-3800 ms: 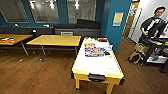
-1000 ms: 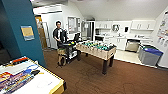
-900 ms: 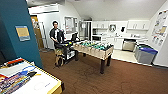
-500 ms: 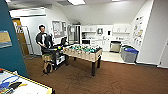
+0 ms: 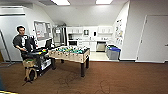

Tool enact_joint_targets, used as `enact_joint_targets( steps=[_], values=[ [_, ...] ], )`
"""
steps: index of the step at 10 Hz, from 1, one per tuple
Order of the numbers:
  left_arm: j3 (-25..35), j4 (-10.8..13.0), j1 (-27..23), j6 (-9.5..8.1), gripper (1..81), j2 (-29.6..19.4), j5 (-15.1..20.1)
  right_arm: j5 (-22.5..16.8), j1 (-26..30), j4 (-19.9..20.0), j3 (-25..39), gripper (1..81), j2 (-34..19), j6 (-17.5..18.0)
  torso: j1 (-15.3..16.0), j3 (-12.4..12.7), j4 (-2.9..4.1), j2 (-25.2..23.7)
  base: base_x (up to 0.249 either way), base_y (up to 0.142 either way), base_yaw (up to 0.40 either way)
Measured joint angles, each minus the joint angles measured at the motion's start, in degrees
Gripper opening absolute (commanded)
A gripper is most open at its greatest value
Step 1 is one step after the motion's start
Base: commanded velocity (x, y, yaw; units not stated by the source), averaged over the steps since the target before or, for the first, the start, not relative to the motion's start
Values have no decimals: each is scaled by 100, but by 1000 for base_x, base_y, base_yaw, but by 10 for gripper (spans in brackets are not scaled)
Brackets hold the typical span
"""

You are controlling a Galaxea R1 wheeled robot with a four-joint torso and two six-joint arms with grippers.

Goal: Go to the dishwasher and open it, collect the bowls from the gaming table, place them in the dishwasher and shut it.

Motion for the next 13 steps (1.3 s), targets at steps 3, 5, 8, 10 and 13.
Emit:
enact_joint_targets(
  steps=[3, 5, 8, 10, 13],
  values=[
    [6, 0, 45, -1, 10, -15, -30, -6, 37, -12, 2, 10, 5, 0, 0, 2, 0, 0, 0, 0, 0],
    [6, 0, 52, 0, 10, -15, -33, -9, 37, -12, -7, 10, 13, 0, 0, 2, 0, 0, 0, 0, 0],
    [23, 0, 34, 0, 10, -22, -34, -9, 37, -12, -7, 10, 11, 0, 0, 2, 0, 0, 0, 0, 0],
    [32, 2, 78, 0, 10, -17, -37, -15, 6, -12, -7, 10, 9, 0, -7, 2, 0, -2, 98, 0, 0],
    [34, 2, 33, -1, 10, -6, -52, -9, 56, -15, -7, 10, 20, -5, -9, 4, 0, -6, 114, 0, 0]
  ],
)
